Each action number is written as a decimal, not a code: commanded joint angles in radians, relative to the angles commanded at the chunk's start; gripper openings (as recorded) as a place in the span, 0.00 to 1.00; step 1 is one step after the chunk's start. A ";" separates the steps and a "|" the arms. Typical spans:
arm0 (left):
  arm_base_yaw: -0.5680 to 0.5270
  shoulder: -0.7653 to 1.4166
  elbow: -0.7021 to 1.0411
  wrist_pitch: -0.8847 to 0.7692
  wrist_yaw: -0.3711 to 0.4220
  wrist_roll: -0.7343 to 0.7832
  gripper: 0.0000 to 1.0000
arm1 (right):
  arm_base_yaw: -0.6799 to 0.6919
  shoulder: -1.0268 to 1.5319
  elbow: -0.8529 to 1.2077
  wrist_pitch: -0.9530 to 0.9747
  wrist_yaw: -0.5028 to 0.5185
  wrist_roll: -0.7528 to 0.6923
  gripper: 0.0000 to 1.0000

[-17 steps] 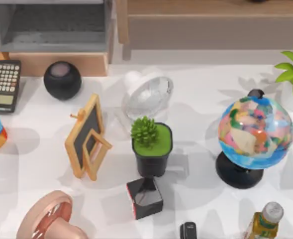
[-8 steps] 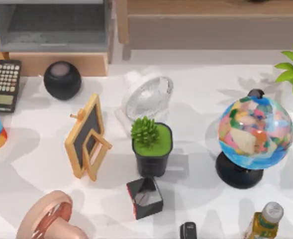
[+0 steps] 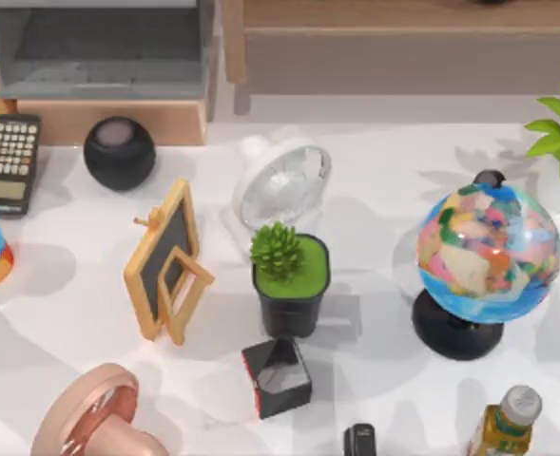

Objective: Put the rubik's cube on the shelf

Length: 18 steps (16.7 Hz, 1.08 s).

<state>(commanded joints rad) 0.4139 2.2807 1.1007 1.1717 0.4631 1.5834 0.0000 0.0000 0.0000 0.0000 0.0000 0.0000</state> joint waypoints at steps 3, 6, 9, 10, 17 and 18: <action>-0.008 0.024 0.051 -0.024 -0.011 0.001 1.00 | 0.000 0.000 0.000 0.000 0.000 0.000 1.00; -0.019 0.050 0.107 -0.053 -0.021 0.000 1.00 | 0.000 0.000 0.000 0.000 0.000 0.000 1.00; -0.020 0.054 0.114 -0.057 -0.023 0.000 1.00 | 0.000 0.000 0.000 0.000 0.000 0.000 1.00; -0.020 0.054 0.114 -0.057 -0.023 0.000 1.00 | 0.000 0.000 0.000 0.000 0.000 0.000 1.00; -0.020 0.054 0.114 -0.057 -0.023 0.000 0.47 | 0.000 0.000 0.000 0.000 0.000 0.000 1.00; -0.020 0.054 0.114 -0.057 -0.023 0.000 0.40 | 0.000 0.000 0.000 0.000 0.000 0.000 1.00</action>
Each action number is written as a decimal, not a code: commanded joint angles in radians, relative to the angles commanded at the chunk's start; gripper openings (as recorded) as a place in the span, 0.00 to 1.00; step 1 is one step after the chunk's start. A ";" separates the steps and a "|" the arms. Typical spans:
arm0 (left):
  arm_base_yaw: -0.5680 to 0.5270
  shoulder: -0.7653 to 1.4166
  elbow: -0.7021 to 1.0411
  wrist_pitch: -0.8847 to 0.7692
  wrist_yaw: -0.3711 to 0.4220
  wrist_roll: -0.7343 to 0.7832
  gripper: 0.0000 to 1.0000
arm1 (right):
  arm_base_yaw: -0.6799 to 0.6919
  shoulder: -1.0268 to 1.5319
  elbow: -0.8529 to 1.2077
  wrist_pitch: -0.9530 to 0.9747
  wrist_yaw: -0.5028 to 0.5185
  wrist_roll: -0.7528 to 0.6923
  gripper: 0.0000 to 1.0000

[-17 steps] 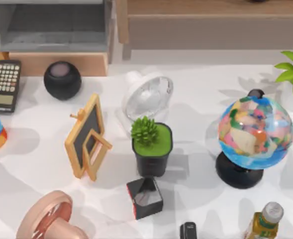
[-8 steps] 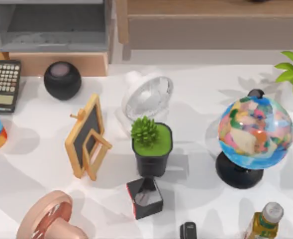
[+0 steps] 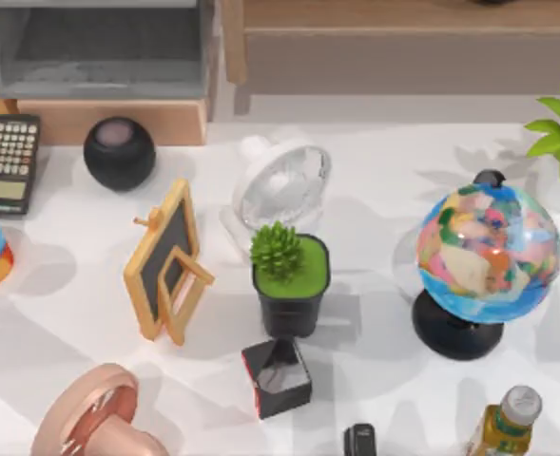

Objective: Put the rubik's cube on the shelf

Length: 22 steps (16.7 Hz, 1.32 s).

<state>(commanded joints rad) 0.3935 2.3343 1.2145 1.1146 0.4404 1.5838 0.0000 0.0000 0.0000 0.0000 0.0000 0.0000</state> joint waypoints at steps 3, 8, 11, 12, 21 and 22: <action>0.000 0.000 0.000 0.000 0.000 0.000 0.17 | 0.000 0.000 0.000 0.000 0.000 0.000 1.00; 0.000 0.000 0.000 0.000 0.000 0.000 0.00 | 0.000 0.000 0.000 0.000 0.000 0.000 1.00; 0.000 0.000 0.000 0.000 0.000 0.000 0.00 | 0.000 0.000 0.000 0.000 0.000 0.000 1.00; 0.000 0.000 0.000 0.000 0.000 0.000 0.00 | 0.000 0.000 0.000 0.000 0.000 0.000 1.00; 0.051 -0.079 -0.198 0.090 0.048 -0.002 0.00 | 0.000 0.000 0.000 0.000 0.000 0.000 1.00; 0.060 -0.095 -0.234 0.110 0.056 -0.002 0.00 | 0.000 0.000 0.000 0.000 0.000 0.000 1.00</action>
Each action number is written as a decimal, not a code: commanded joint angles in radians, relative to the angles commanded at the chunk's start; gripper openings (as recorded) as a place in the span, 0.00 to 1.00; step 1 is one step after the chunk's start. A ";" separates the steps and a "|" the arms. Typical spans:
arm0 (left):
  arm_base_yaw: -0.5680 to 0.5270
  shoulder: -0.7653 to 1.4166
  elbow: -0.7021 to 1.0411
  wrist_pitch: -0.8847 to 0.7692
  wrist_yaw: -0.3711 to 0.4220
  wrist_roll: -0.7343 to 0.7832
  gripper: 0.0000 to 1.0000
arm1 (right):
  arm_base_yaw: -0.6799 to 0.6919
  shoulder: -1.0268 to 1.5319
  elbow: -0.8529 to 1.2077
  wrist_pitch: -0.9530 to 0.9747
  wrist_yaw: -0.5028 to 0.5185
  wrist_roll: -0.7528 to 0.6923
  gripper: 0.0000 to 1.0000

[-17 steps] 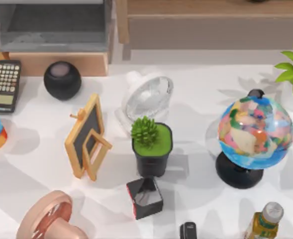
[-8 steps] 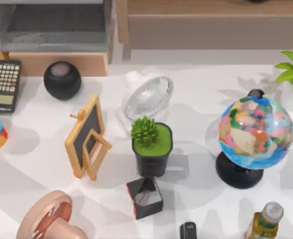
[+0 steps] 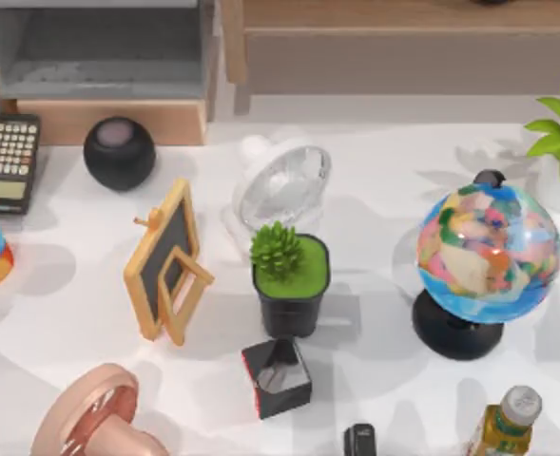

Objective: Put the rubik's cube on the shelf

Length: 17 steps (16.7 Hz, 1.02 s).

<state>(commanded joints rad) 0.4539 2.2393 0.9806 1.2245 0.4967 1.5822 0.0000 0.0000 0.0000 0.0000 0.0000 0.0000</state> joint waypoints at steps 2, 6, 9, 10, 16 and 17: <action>0.013 -0.021 -0.041 0.026 0.012 0.000 0.00 | 0.000 0.000 0.000 0.000 0.000 0.000 1.00; 0.011 -0.017 -0.040 0.025 0.011 0.000 0.00 | 0.000 0.000 0.000 0.000 0.000 0.000 1.00; 0.028 -0.038 -0.082 0.048 0.026 0.000 0.00 | 0.000 0.000 0.000 0.000 0.000 0.000 1.00; 0.040 -0.051 -0.114 0.065 0.039 0.001 0.00 | 0.000 0.000 0.000 0.000 0.000 0.000 1.00; 0.105 -0.122 -0.284 0.159 0.103 0.005 0.00 | 0.000 0.000 0.000 0.000 0.000 0.000 1.00; 0.105 -0.122 -0.284 0.159 0.103 0.005 0.00 | 0.000 0.000 0.000 0.000 0.000 0.000 1.00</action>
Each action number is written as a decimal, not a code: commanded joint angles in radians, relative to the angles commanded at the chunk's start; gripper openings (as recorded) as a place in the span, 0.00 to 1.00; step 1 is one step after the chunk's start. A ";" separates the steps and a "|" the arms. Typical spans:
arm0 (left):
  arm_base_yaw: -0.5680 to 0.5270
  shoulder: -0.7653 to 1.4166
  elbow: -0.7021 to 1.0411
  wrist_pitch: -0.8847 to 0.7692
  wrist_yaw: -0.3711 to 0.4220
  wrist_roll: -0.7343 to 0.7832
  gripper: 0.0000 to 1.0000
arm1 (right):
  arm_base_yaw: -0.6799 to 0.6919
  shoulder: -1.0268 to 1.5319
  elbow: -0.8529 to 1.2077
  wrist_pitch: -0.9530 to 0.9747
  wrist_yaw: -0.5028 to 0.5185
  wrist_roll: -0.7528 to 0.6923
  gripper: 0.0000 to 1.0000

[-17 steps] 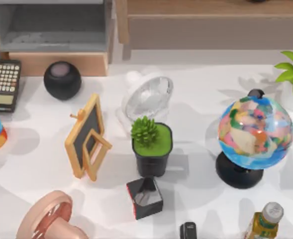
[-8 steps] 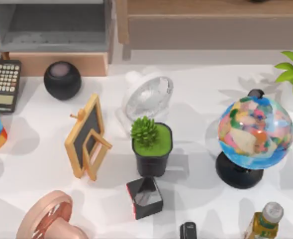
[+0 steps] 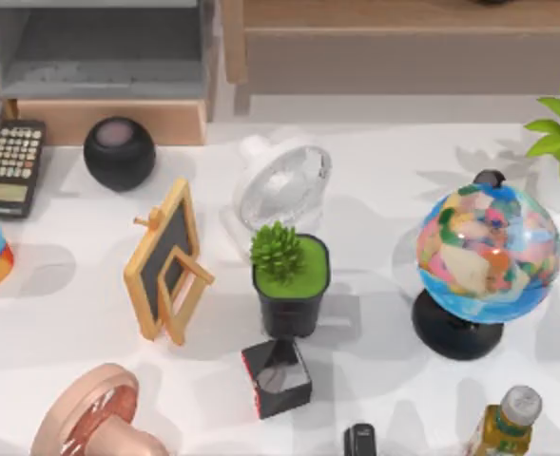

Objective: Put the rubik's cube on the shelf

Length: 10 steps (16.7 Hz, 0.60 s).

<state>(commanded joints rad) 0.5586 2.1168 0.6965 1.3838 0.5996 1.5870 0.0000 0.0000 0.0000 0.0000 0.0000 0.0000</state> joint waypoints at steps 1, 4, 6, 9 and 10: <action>0.000 0.000 0.000 0.000 0.000 0.000 0.00 | 0.000 0.000 0.000 0.000 0.000 0.000 1.00; 0.009 -0.004 -0.012 0.009 0.007 0.002 0.00 | 0.000 0.000 0.000 0.000 0.000 0.000 1.00; 0.039 -0.023 -0.064 0.038 0.039 0.004 0.00 | 0.000 0.000 0.000 0.000 0.000 0.000 1.00; 0.096 -0.062 -0.167 0.094 0.097 0.009 0.00 | 0.000 0.000 0.000 0.000 0.000 0.000 1.00; 0.112 -0.073 -0.192 0.109 0.112 0.009 0.00 | 0.000 0.000 0.000 0.000 0.000 0.000 1.00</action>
<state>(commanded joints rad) 0.6702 2.0443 0.5044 1.4929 0.7112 1.5957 0.0000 0.0000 0.0000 0.0000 0.0000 0.0000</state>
